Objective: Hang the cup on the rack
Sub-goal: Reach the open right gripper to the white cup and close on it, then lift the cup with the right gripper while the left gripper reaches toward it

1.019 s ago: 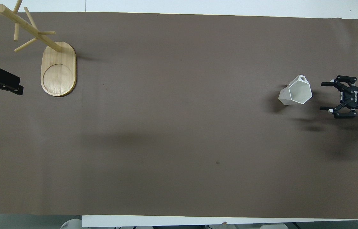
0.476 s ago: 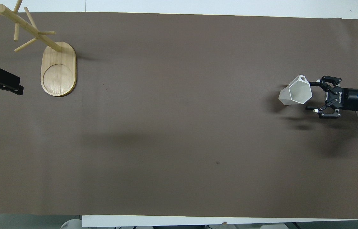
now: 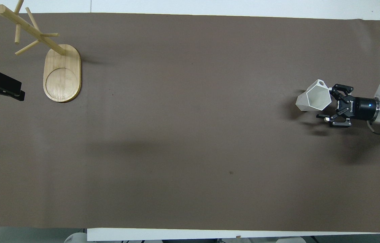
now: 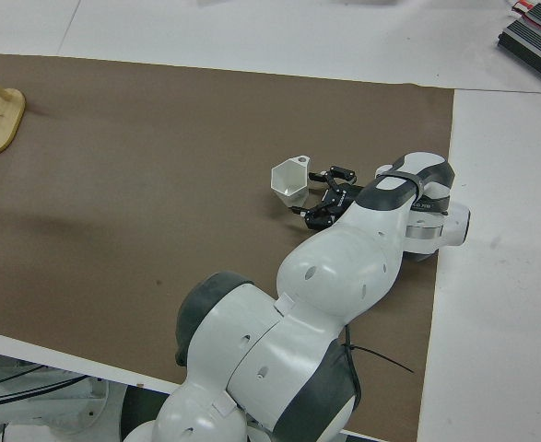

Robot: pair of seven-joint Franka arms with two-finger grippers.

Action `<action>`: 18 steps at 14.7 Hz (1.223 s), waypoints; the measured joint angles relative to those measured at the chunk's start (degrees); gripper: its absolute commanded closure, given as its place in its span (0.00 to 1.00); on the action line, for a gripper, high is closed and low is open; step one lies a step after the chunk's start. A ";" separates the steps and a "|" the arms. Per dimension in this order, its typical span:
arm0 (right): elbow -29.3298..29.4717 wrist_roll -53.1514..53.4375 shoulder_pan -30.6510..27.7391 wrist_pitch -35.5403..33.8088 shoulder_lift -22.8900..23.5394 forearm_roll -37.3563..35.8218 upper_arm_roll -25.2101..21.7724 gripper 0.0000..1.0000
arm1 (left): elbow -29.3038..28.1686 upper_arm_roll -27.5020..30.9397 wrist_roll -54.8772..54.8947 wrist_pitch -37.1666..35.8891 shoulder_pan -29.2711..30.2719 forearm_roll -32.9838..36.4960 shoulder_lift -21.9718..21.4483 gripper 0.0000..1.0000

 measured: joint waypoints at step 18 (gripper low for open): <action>-1.34 -4.46 4.63 2.24 0.00 1.14 0.04 0.16 | 0.00 0.00 0.00 0.00 0.00 0.00 0.00 0.00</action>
